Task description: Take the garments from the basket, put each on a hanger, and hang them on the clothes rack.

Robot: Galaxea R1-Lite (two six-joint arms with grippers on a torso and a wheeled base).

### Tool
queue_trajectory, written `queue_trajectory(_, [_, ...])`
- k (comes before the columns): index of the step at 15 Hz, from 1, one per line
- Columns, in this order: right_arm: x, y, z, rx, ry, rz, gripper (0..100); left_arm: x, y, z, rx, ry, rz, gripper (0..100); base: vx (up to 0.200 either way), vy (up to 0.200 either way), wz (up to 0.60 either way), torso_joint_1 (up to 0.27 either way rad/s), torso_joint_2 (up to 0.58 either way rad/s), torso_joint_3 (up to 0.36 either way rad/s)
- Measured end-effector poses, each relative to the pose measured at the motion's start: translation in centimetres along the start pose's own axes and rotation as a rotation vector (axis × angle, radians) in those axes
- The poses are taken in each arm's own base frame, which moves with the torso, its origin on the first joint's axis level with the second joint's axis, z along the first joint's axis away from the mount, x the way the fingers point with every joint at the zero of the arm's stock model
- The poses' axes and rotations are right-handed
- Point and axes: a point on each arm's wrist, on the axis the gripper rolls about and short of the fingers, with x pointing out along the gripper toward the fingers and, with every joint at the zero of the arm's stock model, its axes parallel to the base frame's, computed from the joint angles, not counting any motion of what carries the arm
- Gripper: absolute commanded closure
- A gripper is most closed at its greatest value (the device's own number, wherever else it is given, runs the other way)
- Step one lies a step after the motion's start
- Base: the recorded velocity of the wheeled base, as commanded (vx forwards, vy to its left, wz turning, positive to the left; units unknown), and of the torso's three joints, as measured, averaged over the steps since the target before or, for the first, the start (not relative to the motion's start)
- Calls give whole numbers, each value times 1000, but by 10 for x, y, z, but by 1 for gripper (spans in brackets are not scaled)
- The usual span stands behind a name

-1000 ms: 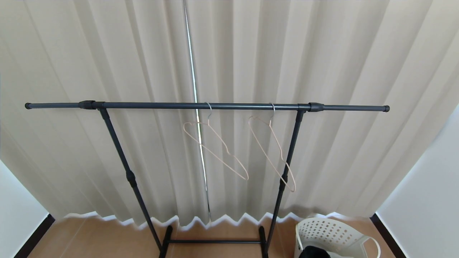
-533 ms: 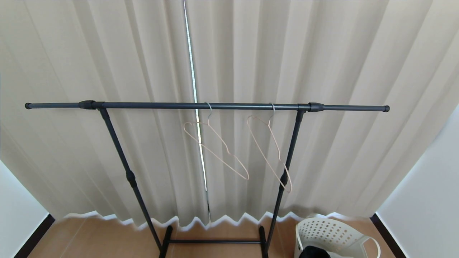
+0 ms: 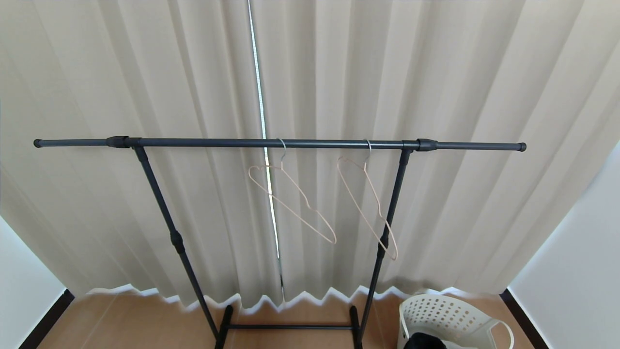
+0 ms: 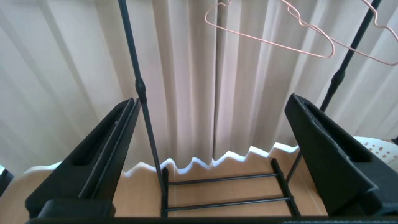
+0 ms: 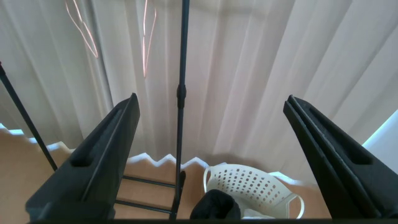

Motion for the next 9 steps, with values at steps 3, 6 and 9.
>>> queue_trajectory(3, [0, 0, 0, 0, 0, 0, 0, 0, 0, 0, 0, 0, 0, 0, 0, 0, 0, 0, 0, 0])
queue_trajectory(6, [0, 0, 0, 0, 0, -1, 0, 0, 0, 0, 0, 0, 0, 0, 0, 0, 0, 0, 0, 0])
queue_trajectory(9, [0, 0, 0, 0, 0, -1, 0, 0, 0, 0, 0, 0, 0, 0, 0, 0, 0, 0, 0, 0])
